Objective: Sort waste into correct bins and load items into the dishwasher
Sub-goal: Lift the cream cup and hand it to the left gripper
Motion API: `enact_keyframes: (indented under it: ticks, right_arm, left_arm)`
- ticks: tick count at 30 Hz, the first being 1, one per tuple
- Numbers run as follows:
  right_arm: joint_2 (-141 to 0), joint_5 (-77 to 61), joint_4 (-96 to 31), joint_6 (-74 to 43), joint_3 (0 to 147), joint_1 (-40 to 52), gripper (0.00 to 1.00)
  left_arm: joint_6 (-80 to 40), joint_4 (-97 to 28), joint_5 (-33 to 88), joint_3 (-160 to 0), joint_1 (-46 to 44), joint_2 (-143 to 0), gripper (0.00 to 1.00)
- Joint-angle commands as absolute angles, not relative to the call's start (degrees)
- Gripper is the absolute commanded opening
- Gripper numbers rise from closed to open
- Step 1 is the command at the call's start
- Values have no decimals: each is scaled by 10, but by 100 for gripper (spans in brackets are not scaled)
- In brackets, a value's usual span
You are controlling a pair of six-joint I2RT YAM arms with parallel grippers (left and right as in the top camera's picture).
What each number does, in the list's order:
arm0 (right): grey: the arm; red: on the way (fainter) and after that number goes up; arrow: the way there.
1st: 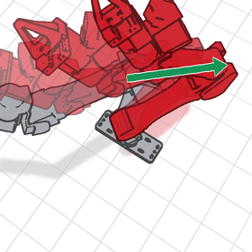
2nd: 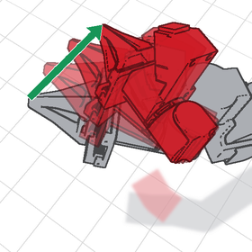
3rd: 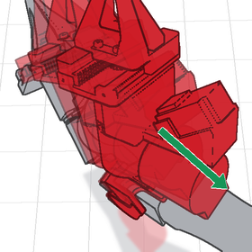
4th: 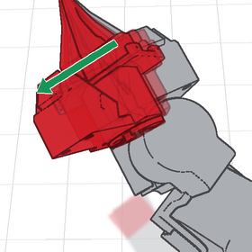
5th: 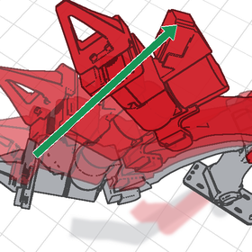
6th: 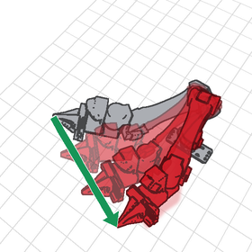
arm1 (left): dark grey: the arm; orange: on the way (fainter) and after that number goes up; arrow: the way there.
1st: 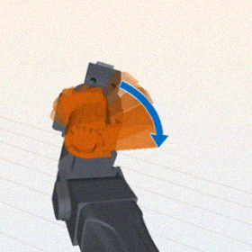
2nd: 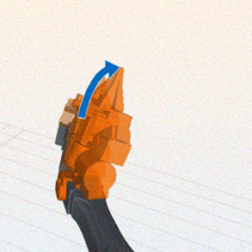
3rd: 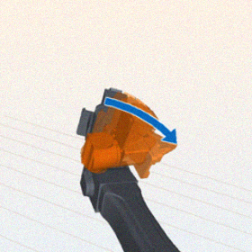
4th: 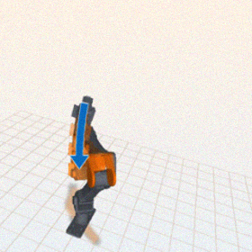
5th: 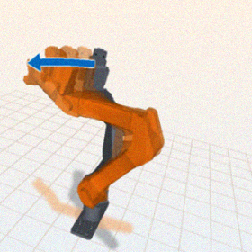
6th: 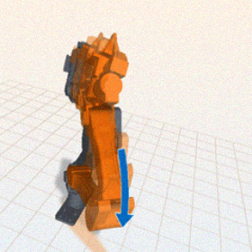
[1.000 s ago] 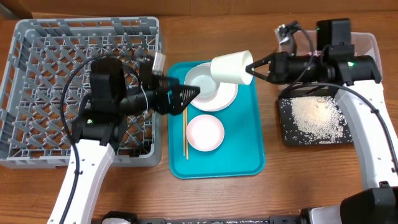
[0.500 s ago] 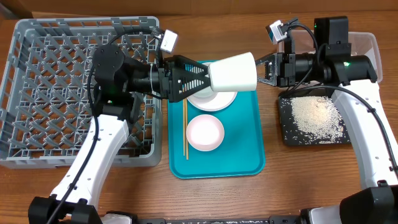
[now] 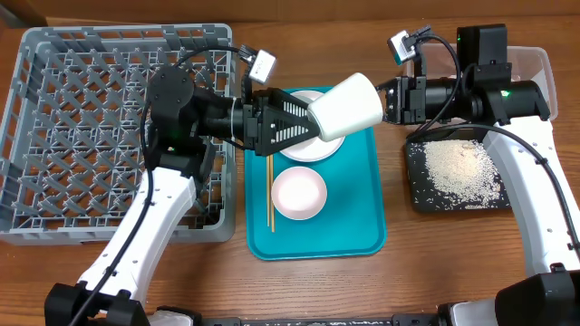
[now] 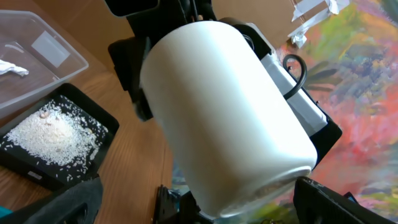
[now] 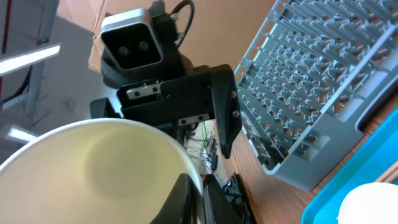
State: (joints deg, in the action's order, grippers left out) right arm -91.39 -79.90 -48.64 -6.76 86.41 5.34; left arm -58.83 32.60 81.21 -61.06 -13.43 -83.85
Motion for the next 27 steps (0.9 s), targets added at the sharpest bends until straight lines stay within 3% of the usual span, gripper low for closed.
enact_keyframes:
  ticks: [1,23,27]
  right_arm:
    - [-915,-686,-485,-73,862,64,4]
    - [-915,-693,-480,-73,862,64,4]
    - [-915,-713,-467,-73,862,64,4]
  left_arm:
    - [-599,333,784,-617,-154,-836,100]
    - [-551,314,682,-616,-176,-836,91]
    - [-550,315,671,-616,-189,-836,82]
